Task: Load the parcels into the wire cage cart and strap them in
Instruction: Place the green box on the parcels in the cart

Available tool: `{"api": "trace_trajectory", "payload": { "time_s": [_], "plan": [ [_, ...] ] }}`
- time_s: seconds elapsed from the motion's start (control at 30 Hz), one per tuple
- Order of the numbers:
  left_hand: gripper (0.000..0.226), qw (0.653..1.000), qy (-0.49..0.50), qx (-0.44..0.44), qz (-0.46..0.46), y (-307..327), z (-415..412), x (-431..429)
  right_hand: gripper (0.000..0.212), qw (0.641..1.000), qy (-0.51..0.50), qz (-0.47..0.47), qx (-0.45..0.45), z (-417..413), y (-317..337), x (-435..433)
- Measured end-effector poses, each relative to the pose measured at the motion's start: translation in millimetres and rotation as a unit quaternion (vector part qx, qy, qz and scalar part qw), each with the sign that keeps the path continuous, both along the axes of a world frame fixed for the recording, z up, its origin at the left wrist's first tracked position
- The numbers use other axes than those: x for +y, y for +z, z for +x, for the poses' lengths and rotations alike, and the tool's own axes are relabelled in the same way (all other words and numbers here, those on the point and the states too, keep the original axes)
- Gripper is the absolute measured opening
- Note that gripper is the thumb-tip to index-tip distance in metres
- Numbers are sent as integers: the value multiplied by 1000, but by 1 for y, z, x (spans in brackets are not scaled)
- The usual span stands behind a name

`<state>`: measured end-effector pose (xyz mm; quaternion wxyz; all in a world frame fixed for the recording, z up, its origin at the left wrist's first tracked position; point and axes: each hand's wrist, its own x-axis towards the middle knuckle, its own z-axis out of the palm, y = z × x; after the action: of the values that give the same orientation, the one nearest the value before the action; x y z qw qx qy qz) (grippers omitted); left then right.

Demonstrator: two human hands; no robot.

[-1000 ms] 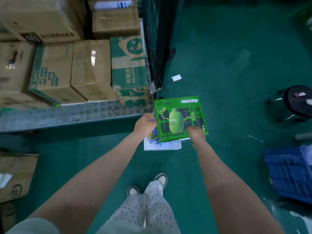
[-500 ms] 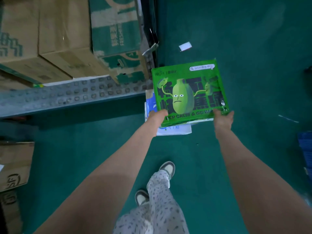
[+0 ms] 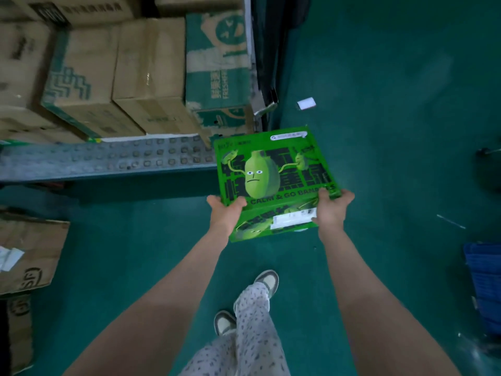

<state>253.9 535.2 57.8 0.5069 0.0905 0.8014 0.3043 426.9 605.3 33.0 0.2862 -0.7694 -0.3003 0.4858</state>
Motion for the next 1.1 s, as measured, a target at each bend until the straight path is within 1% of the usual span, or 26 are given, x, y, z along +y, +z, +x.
{"api": "trace_trajectory", "payload": {
  "time_s": [0.1,0.2,0.33,0.43,0.5,0.57,0.67,0.73,0.8,0.9,0.97,1.1],
  "plan": [
    [51,999,40,20,12,35,-26,-16,41,999,32,5,5,-31,28,-6],
    [57,996,75,45,25,69,-53,-32,42,998,63,-9,20,-63,55,-10],
    [57,990,99,89,41,110,-87,-43,50,994,101,-30,31,-104,81,-17],
    [52,984,109,135,35,139,-113,-41,54,991,122,-37,37,-134,101,-15],
    [57,979,126,157,43,158,-132,-39,53,988,136,-39,55,-156,116,-9],
    [60,974,132,175,51,175,-147,-32,53,987,142,-34,68,-174,129,0],
    [57,967,141,194,80,196,-166,-21,60,985,151,-15,78,-200,150,19],
    [57,963,146,202,100,207,-176,-11,64,985,147,7,87,-212,161,34],
    [58,961,143,207,116,214,-183,0,61,986,138,21,87,-221,171,51],
    [48,958,135,213,134,215,-192,23,55,986,132,34,95,-231,172,77],
    [42,959,137,202,143,214,-199,36,52,987,128,37,88,-237,174,90],
    [58,963,120,194,147,211,-220,66,51,992,100,43,68,-253,176,110]
  ]
}}
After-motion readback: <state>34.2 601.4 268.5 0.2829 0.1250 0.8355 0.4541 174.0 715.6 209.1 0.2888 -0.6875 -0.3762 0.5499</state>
